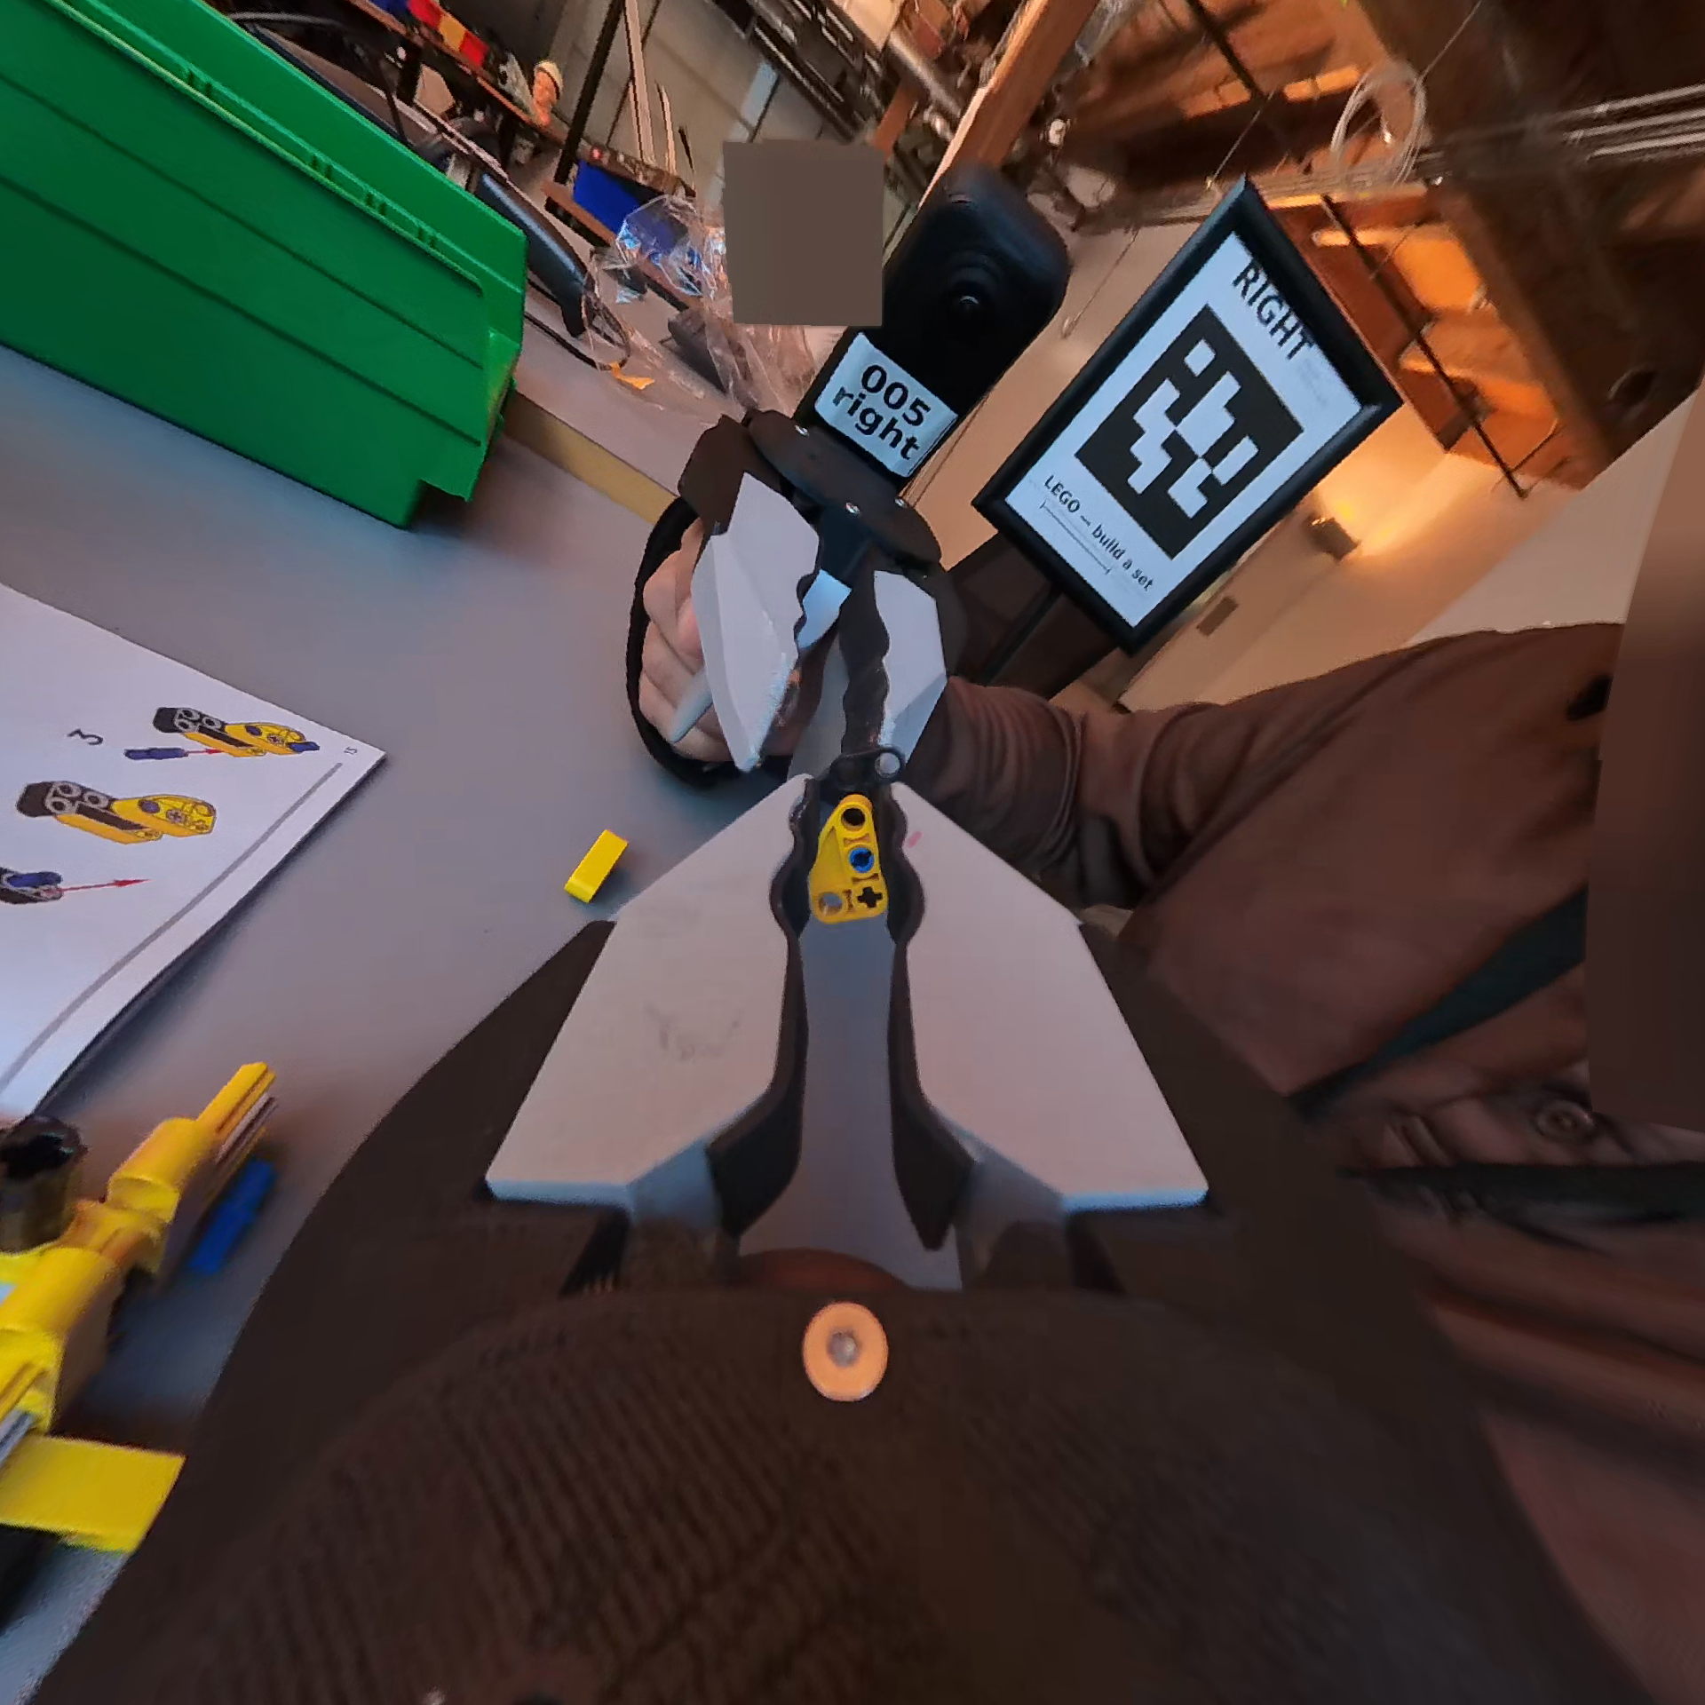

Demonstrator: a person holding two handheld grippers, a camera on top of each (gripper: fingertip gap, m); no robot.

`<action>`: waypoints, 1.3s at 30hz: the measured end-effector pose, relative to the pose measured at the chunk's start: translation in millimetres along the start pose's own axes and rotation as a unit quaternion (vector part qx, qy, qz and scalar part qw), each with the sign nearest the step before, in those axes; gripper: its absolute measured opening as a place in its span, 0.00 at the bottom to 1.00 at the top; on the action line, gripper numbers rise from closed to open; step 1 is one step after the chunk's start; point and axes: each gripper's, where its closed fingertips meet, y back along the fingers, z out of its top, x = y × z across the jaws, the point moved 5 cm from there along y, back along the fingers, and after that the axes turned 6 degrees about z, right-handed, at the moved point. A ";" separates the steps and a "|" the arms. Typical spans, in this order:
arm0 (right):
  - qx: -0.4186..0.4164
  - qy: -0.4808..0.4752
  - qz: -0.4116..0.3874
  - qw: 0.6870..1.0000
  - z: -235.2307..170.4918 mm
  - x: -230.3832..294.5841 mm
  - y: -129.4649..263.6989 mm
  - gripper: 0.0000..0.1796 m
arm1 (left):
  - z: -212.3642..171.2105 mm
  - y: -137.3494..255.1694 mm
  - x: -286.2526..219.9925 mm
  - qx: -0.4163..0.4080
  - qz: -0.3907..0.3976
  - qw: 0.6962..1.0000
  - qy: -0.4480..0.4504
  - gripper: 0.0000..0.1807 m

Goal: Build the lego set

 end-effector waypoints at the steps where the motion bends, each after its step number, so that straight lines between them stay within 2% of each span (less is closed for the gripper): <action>1: -0.001 -0.003 0.000 1.000 -0.1 -0.2 0.3 0.10 | 0.0 -0.2 -0.3 -0.002 0.001 1.000 0.001 0.05; 6: 0.007 -0.011 -0.007 1.000 -3.8 -3.9 3.3 0.14 | -0.2 -1.9 1.7 -0.004 0.034 0.999 -0.025 0.05; 11: -0.007 -0.040 0.013 0.999 -2.2 -4.0 2.5 0.15 | 8.1 -0.3 7.7 -0.051 0.044 0.998 0.015 0.05; 15: -0.012 -0.084 0.006 0.996 -3.4 -11.9 0.0 0.11 | 8.3 -1.1 12.3 -0.058 0.055 0.996 0.032 0.05; 19: -0.018 -0.123 0.008 0.992 -4.8 -16.7 0.6 0.09 | 9.1 -1.6 13.8 -0.056 0.087 0.995 -0.009 0.05; 23: -0.002 -0.103 0.004 0.995 -6.3 -13.8 -0.4 0.08 | 7.0 -0.8 11.4 -0.033 0.097 0.993 -0.052 0.04; 25: 0.008 -0.093 0.000 0.996 -7.5 -12.9 0.7 0.04 | 5.6 0.9 9.5 -0.022 0.090 0.994 -0.065 0.06; 26: 0.005 -0.089 0.001 0.996 -6.9 -12.5 2.5 0.00 | 6.3 2.3 11.5 -0.022 0.101 0.992 -0.069 0.10; 27: -0.003 -0.089 -0.001 0.996 -5.8 -13.0 4.1 0.00 | 7.0 3.5 12.6 -0.022 0.109 0.991 -0.073 0.02; 28: -0.008 -0.092 0.003 0.996 -5.3 -13.1 4.9 0.00 | 7.2 3.8 11.1 -0.024 0.105 0.991 -0.083 0.00; 35: 0.022 -0.093 -0.039 0.995 -11.3 -22.8 8.3 0.01 | 6.8 8.6 12.3 0.012 0.128 0.985 -0.117 0.00; 37: 0.038 -0.083 -0.063 0.994 -14.2 -26.6 11.9 0.01 | 13.9 21.6 13.1 0.031 0.143 0.979 -0.141 0.10; 39: 0.042 -0.081 -0.071 0.993 -15.5 -28.3 13.6 0.02 | 21.2 38.6 10.9 0.051 0.157 0.971 -0.170 0.13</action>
